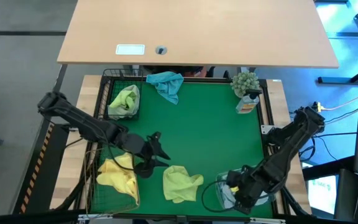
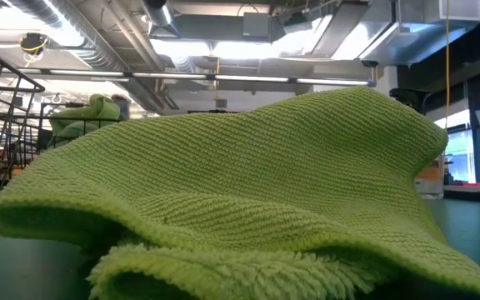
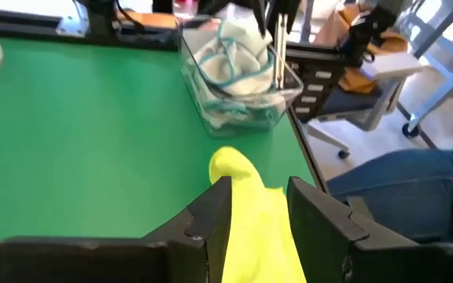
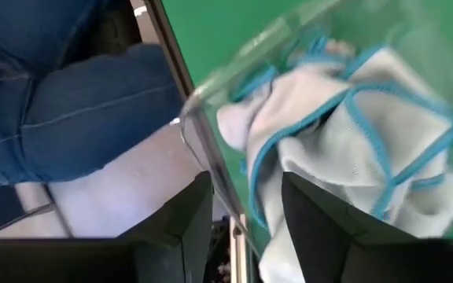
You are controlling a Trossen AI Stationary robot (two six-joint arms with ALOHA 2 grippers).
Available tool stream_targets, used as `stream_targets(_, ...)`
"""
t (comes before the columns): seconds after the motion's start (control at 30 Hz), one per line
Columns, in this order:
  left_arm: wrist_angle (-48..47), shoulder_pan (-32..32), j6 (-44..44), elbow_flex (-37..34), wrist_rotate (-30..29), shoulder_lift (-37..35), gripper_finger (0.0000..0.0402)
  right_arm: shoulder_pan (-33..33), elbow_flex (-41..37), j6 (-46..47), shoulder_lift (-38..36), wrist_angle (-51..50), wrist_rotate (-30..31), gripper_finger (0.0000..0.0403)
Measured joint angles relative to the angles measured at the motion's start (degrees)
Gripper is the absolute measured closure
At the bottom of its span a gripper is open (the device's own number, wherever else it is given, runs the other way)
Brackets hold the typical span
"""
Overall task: Sort microfiber towel by color & place in baskets
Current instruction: Put the green microfiber cloth into the black wire basket
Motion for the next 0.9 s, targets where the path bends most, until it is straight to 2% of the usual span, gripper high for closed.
stream_targets(0.13, 0.04, -0.02, 0.04, 0.00, -0.23, 2.15, 0.0268, 0.00, 4.28, -2.85, 0.00, -2.74, 5.74, 0.0251)
stream_targets(0.4, 2.36, -0.02, -0.02, 0.00, 0.08, 7.73, 0.0266, -0.57, 8.21, -11.50, -0.07, -2.95, 18.24, 0.0251)
stream_targets(0.77, 5.79, -0.02, 0.36, 0.00, 1.29, 15.84, 0.0265, -5.87, 8.26, -17.99, -0.07, -2.97, 19.78, 0.0251)
stream_targets(0.9, 6.10, -0.02, 0.42, 0.00, -0.54, 17.96, 0.0265, -8.24, 8.26, -20.11, -0.07, -2.97, 19.96, 0.0251)
